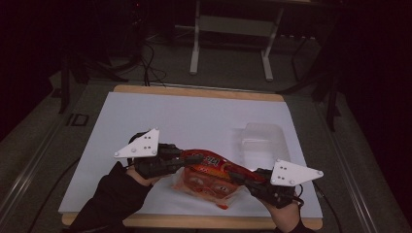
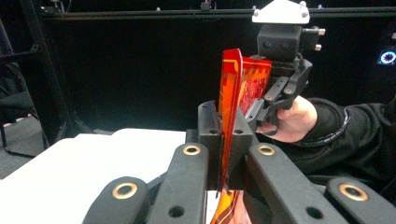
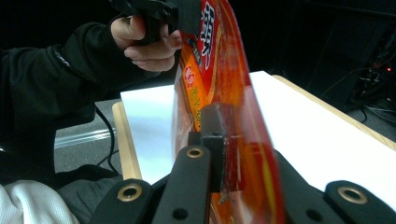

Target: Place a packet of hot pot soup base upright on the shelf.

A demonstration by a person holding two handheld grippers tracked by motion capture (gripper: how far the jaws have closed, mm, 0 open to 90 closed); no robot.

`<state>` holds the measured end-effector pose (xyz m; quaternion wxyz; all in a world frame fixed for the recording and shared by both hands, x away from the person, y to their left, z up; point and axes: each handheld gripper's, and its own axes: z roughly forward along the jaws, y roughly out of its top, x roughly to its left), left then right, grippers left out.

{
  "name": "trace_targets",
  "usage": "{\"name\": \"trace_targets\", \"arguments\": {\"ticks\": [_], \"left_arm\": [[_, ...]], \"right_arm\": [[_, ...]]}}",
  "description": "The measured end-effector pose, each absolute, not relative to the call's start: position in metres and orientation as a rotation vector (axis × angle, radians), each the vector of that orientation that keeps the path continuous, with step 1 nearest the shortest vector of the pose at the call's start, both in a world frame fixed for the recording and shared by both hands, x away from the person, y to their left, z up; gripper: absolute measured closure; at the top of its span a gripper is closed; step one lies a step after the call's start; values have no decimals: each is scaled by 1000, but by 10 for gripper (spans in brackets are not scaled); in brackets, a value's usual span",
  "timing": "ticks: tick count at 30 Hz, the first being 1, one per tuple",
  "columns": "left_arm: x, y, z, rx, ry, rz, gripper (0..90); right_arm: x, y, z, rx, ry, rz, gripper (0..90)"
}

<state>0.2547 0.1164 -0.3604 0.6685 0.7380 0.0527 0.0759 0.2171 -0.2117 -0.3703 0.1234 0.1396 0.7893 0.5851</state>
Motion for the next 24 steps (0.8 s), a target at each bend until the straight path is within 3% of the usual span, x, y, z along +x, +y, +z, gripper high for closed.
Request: {"name": "trace_targets", "arguments": {"ticks": [7, 12, 13, 18, 19, 20, 21, 24], "left_arm": [[256, 121, -360, 1658, 142, 171, 822], [257, 127, -361, 1628, 183, 190, 535], [259, 133, -363, 1606, 223, 192, 435], [260, 139, -371, 1609, 277, 200, 288], [260, 140, -372, 1607, 286, 195, 216], [261, 141, -375, 1610, 293, 191, 216], [261, 142, -377, 1617, 298, 187, 148], [260, 144, -383, 1635, 305, 189, 104]], "right_arm": [[219, -209, -360, 404, 2314, 1722, 900], [221, -209, -351, 417, 2319, 1695, 900], [222, -211, -346, 423, 2294, 1698, 900], [223, -215, -337, 440, 2260, 1714, 900], [224, -217, -334, 448, 2254, 1721, 900], [225, -218, -332, 450, 2246, 1729, 900], [227, -220, -327, 453, 2232, 1734, 900], [228, -221, -320, 449, 2213, 1726, 900]]}}
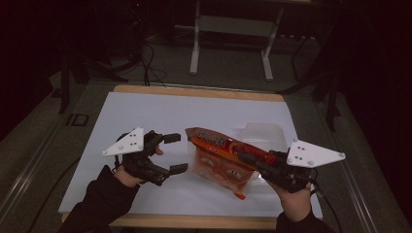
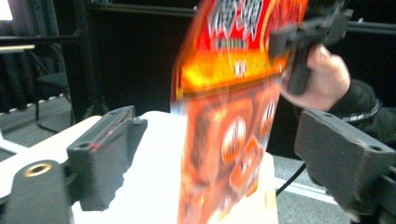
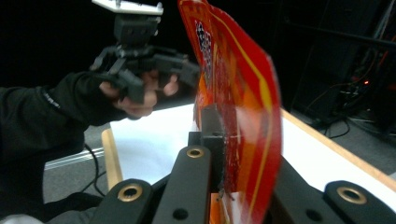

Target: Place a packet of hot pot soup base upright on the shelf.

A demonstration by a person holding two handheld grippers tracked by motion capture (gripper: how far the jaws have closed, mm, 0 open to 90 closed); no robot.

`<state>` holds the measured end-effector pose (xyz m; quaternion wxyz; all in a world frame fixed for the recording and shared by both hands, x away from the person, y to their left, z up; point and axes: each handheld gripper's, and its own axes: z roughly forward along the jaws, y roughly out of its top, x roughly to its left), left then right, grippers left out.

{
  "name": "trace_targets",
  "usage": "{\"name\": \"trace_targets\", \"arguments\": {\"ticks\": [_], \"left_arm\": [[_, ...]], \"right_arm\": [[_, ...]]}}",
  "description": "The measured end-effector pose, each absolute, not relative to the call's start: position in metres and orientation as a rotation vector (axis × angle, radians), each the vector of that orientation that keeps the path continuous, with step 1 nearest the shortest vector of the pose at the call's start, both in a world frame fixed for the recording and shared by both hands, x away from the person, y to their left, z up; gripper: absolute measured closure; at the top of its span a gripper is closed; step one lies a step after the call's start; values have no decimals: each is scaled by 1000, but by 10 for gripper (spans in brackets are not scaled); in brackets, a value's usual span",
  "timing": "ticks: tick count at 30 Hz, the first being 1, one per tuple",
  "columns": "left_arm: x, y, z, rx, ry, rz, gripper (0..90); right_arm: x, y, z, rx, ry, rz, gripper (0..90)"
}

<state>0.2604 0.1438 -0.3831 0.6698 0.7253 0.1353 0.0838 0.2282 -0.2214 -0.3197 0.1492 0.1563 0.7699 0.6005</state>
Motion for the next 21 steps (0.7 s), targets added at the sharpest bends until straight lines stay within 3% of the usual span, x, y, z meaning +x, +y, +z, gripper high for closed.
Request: {"name": "trace_targets", "arguments": {"ticks": [1, 3, 21], "left_arm": [[260, 144, -385, 1642, 310, 194, 104], [259, 147, -390, 1650, 344, 197, 16], [254, 168, -434, 1703, 450, 260, 16]], "right_arm": [[228, -221, -320, 449, 2213, 1726, 900], [230, -224, -313, 455, 2200, 1728, 900], [246, -250, -275, 481, 2079, 1723, 900]]}}
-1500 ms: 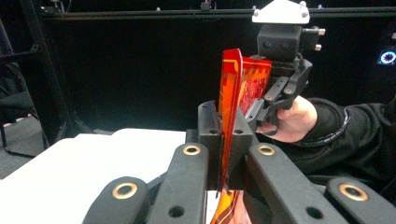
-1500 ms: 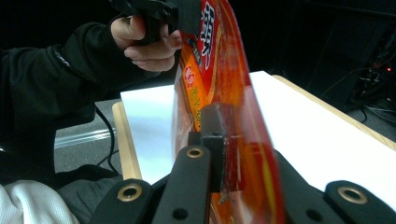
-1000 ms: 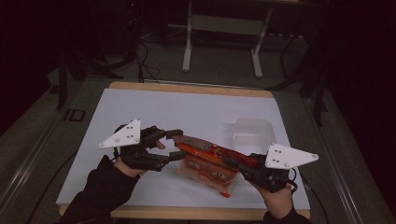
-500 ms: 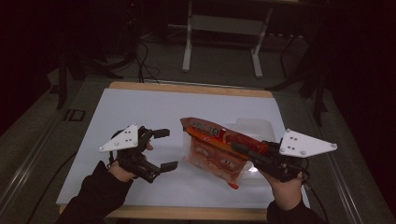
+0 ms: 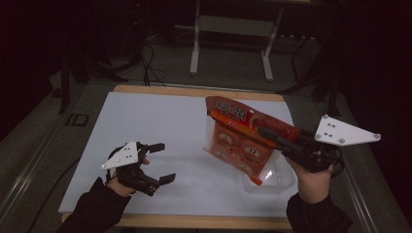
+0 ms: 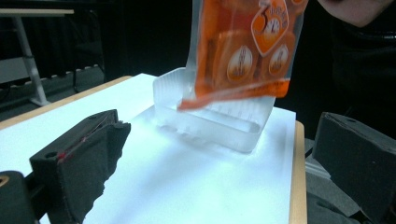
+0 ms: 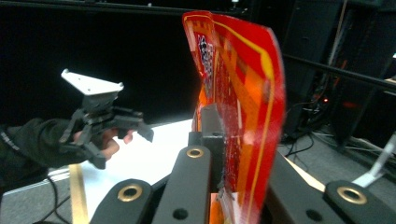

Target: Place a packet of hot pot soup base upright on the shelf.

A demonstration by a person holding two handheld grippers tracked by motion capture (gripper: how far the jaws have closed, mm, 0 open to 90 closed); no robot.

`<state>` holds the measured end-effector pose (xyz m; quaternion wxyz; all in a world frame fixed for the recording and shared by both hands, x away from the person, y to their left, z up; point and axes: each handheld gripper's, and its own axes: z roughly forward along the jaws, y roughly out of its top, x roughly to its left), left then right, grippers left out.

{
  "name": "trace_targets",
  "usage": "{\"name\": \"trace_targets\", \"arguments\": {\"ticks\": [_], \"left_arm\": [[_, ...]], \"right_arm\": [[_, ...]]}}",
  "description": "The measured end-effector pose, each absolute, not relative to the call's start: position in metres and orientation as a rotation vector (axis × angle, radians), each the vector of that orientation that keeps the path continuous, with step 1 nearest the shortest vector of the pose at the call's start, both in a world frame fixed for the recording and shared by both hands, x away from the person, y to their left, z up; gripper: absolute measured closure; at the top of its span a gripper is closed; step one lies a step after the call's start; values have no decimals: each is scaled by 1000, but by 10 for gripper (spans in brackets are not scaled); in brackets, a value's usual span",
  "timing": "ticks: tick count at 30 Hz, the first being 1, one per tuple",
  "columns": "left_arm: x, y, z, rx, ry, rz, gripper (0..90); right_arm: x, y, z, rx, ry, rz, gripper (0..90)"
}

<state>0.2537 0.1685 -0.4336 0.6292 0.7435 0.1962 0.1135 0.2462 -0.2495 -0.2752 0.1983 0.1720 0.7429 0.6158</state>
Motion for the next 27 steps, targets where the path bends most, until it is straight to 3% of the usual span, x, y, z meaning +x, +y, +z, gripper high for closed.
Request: {"name": "trace_targets", "arguments": {"ticks": [13, 27], "left_arm": [[246, 184, -460, 1701, 515, 300, 17], [244, 182, -480, 1716, 537, 294, 17]], "right_arm": [[258, -278, -257, 557, 1990, 1690, 900], [271, -306, -266, 674, 1934, 1645, 900]]}}
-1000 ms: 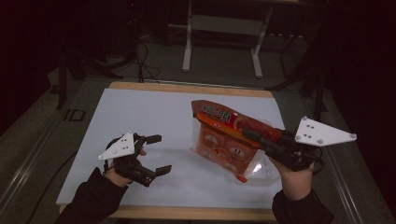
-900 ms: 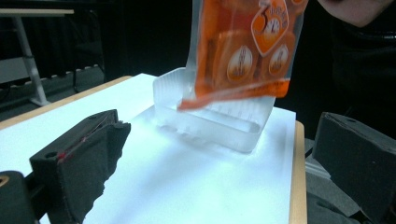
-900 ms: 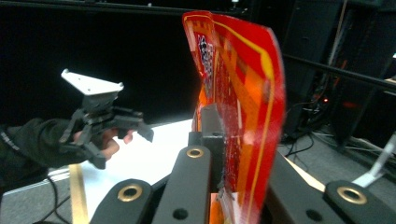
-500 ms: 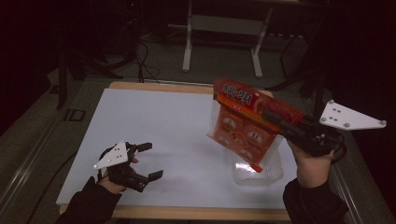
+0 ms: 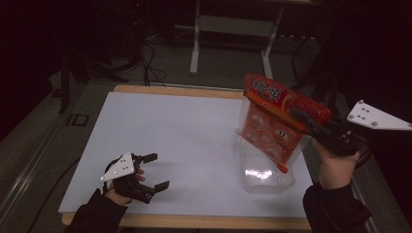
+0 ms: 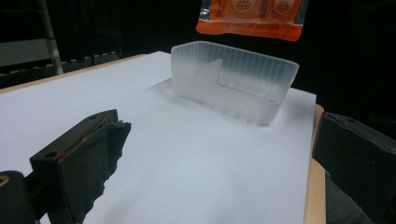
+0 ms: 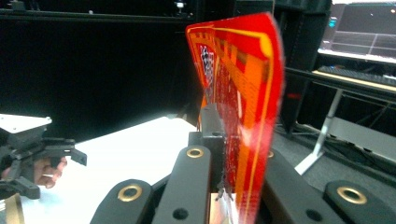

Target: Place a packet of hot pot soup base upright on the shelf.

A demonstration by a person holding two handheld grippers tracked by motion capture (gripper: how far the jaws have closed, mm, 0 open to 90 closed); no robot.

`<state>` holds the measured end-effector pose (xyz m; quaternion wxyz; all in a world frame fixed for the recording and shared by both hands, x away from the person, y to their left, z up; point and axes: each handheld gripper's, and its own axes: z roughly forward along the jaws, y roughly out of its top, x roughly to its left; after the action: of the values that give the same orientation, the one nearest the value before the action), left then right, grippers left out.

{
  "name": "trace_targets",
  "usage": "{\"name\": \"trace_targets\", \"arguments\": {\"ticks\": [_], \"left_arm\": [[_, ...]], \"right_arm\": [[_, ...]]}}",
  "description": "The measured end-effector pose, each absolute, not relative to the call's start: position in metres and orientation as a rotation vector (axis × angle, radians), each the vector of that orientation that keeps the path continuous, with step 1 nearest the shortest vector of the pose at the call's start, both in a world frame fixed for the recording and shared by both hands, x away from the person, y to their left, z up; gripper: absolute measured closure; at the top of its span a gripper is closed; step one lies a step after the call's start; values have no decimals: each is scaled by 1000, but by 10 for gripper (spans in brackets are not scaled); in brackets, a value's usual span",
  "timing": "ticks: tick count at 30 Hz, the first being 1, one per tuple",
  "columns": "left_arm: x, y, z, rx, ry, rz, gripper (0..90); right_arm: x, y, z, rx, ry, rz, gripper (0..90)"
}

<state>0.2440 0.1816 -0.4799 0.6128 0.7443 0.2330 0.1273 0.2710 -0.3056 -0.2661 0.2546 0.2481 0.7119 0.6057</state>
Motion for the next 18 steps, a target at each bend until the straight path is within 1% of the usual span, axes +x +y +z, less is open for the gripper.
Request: {"name": "trace_targets", "arguments": {"ticks": [15, 18], "left_arm": [[245, 180, -484, 1719, 540, 280, 17], [245, 180, -484, 1719, 540, 277, 17]], "right_arm": [[288, -330, -308, 805, 1942, 1630, 900], [289, -331, -310, 814, 1941, 1624, 900]]}}
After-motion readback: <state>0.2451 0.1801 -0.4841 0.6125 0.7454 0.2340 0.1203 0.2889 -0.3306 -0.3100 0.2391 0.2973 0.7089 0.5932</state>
